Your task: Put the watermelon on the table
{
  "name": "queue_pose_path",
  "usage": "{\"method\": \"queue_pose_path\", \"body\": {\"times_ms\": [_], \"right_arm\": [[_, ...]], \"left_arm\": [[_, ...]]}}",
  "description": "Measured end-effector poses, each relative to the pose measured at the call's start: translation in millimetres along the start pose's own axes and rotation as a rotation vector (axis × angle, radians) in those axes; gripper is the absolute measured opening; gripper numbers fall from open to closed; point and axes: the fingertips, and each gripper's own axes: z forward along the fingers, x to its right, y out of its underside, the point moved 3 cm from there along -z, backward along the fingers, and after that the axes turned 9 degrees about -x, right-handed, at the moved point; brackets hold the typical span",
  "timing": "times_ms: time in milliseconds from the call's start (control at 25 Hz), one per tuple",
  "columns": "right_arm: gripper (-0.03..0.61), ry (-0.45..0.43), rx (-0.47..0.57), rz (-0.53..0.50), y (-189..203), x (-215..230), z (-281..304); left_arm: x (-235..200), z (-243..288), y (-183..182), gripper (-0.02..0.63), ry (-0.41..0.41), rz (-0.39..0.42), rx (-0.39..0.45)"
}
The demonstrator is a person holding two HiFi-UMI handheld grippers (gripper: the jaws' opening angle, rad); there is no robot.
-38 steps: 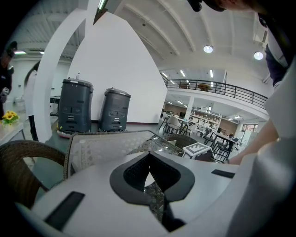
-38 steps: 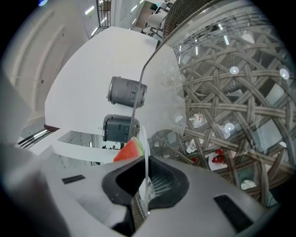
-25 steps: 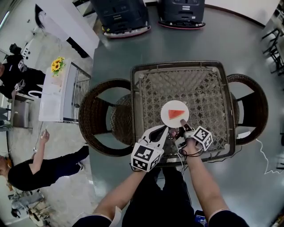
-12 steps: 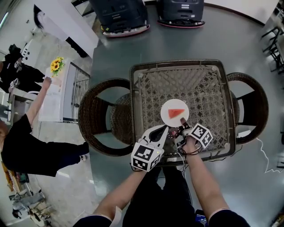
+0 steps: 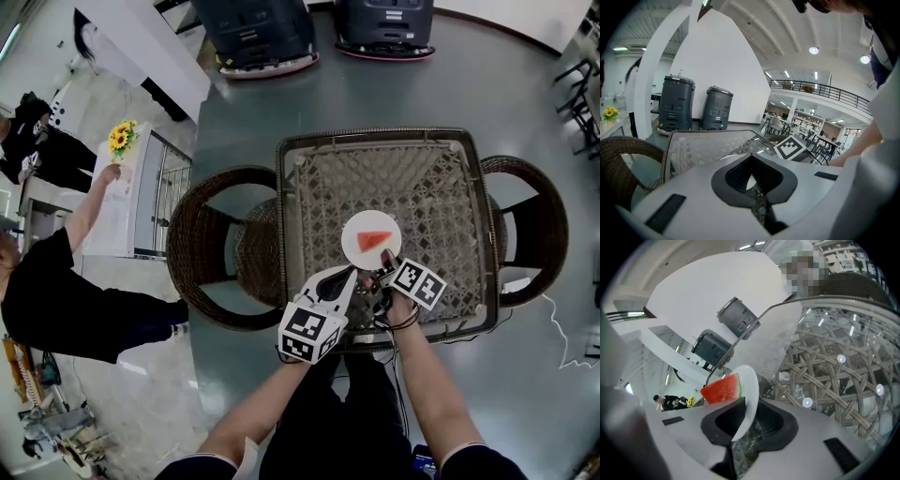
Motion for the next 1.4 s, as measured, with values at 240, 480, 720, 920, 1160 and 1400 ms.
{"method": "queue_pose_path", "body": {"times_ms": [240,480,720,920,1160,1400], "right_arm": [[0.070,0.075,-0.016,-0.137,-3,-4,-1],[0.084,0.112,-0.021,-0.212,-2,-4,-1],[0.105,0.185,-0.027,-0.317,0,-8,-1],[0.109,0.218,-0.043,-0.399,3,-11,3],[0.116,0.246,-0.059,-0.454,6,-11,5],[0.129,0.303,-0.066,-0.502,7,-13,3]], "left_arm": [[0,-1,1,0.005,0.003,0.000,-0.001],[0,0,3,0.005,0.005,-0.001,-0.005],[-2,-1,2,0.003,0.005,-0.005,-0.004],[-5,-2,3,0.004,0.005,-0.009,-0.006],[-5,-4,4,0.005,0.005,-0.009,-0.002],[-6,-8,4,0.005,0.002,-0.009,-0.001]]}}
